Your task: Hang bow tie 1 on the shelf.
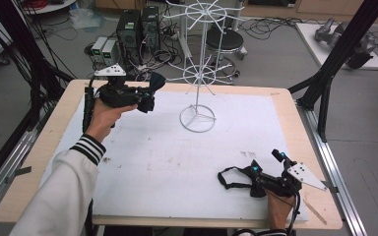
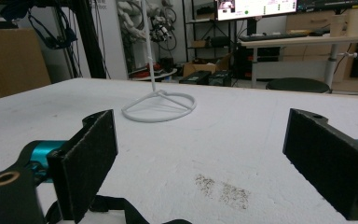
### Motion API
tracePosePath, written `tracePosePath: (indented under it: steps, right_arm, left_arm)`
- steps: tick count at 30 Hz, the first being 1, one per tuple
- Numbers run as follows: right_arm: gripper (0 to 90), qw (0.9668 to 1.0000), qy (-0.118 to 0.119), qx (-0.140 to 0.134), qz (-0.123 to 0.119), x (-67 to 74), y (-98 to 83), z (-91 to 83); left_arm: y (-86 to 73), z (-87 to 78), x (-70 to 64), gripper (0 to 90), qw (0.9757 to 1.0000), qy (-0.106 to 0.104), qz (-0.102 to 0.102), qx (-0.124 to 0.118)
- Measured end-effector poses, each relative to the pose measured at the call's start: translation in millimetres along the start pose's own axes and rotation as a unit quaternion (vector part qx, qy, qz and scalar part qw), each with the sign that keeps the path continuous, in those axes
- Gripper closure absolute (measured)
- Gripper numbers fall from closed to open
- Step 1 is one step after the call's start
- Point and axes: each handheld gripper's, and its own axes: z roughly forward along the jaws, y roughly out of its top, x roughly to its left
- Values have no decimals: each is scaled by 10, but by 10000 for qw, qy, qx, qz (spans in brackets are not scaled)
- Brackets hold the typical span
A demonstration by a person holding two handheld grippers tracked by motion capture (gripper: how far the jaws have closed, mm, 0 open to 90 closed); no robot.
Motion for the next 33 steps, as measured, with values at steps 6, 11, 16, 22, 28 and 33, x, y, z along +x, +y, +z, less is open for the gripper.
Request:
tracePosePath:
  steps: [6, 11, 16, 22, 28, 33]
  right_arm:
    - [93, 10000, -4, 12, 9, 5, 0, -3]
    - [93, 10000, -9, 9, 13, -1, 0, -3]
    - [93, 10000, 8, 18, 26, 6, 0, -5]
    - [93, 10000, 3, 19, 24, -1, 0, -5]
    - [93, 10000, -2, -3, -11, 6, -2, -5]
    - [93, 10000, 5, 9, -19, 14, -3, -7]
  left_arm:
    - [44, 20, 40, 754, 10000, 48, 10, 6]
    - [147, 54, 40, 754, 9999, 75, 67, -36]
    - [215, 101, 48, 754, 9999, 100, 77, -36]
    - [304, 131, 61, 754, 9999, 94, 54, -121]
    - [353, 173, 59, 754, 9999, 107, 45, -110]
    - [395, 241, 24, 754, 9999, 60, 58, -131]
